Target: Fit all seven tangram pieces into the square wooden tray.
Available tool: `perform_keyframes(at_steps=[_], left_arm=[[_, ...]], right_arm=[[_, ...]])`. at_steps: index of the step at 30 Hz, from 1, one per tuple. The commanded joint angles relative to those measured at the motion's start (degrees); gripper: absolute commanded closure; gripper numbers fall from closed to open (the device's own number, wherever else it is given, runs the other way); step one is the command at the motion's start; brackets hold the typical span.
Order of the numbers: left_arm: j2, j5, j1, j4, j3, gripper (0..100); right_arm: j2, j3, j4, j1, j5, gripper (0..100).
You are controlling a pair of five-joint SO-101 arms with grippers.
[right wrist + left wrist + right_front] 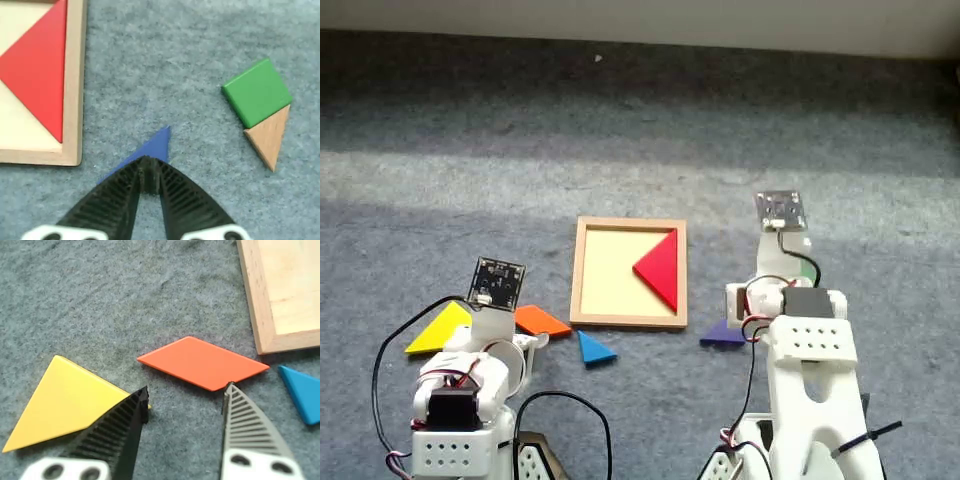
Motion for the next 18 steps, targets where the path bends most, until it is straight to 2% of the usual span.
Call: perform_keyframes(at_steps=[1, 4, 11, 15, 18], left_arm=[[-0.5, -0.4, 0.5, 0.5, 0.6, 76], [-0.5, -0.4, -0.4, 0.9, -3.4, 76], [-0.5, -0.4, -12.0, 0.2, -11.6, 76], [-0.4, -0.5, -14.0, -0.8, -15.2, 76], [-0.3, -3.6, -13.9, -1.6, -17.9, 76]], right_arm=[[-1.6, 2.2, -4.3, 0.8, -1.8, 99.3], [-1.6, 3.1, -6.8, 0.9, -3.1, 99.3], [-1.6, 4.0, -9.7, 1.0, -5.5, 99.3], [-1.6, 4.0, -9.7, 1.0, -5.4, 99.3], [-1.5, 4.0, -9.7, 1.0, -5.4, 99.3]])
